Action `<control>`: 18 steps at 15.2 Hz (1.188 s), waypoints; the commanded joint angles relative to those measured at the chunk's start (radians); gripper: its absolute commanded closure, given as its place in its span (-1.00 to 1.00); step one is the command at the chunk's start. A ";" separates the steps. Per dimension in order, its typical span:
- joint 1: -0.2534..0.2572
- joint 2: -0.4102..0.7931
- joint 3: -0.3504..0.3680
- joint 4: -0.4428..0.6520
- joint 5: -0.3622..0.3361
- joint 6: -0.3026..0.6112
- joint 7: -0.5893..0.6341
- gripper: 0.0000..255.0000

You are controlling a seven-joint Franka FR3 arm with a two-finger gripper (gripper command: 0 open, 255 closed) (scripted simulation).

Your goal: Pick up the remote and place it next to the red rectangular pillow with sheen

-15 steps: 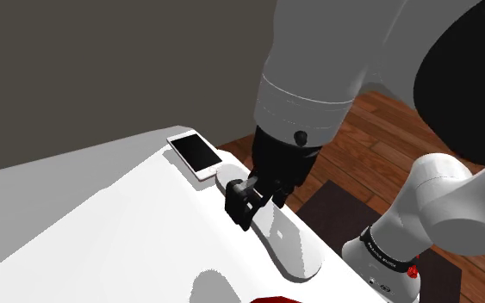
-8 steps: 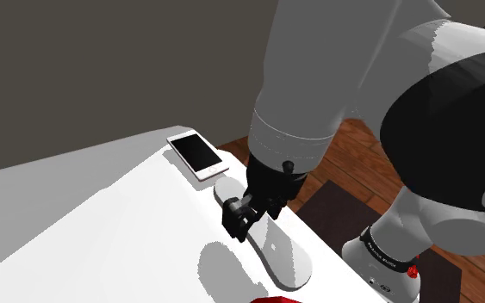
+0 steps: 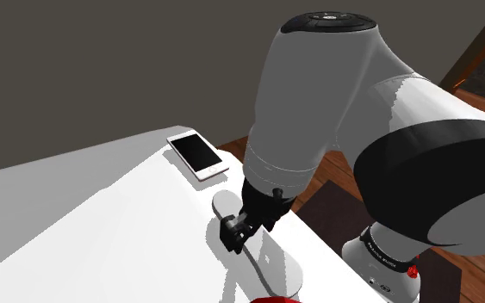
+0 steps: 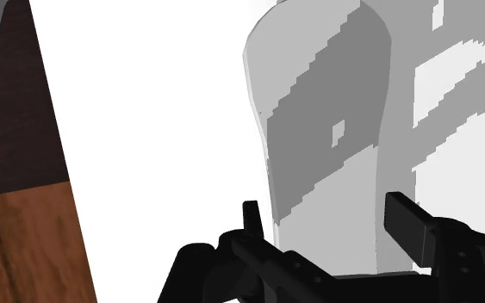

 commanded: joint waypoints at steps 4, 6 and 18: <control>0.000 0.004 0.003 -0.005 0.000 0.010 0.002 1.00; 0.000 0.004 0.003 -0.005 0.000 0.010 0.002 1.00; 0.001 -0.038 -0.032 0.092 -0.007 -0.127 -0.003 -1.00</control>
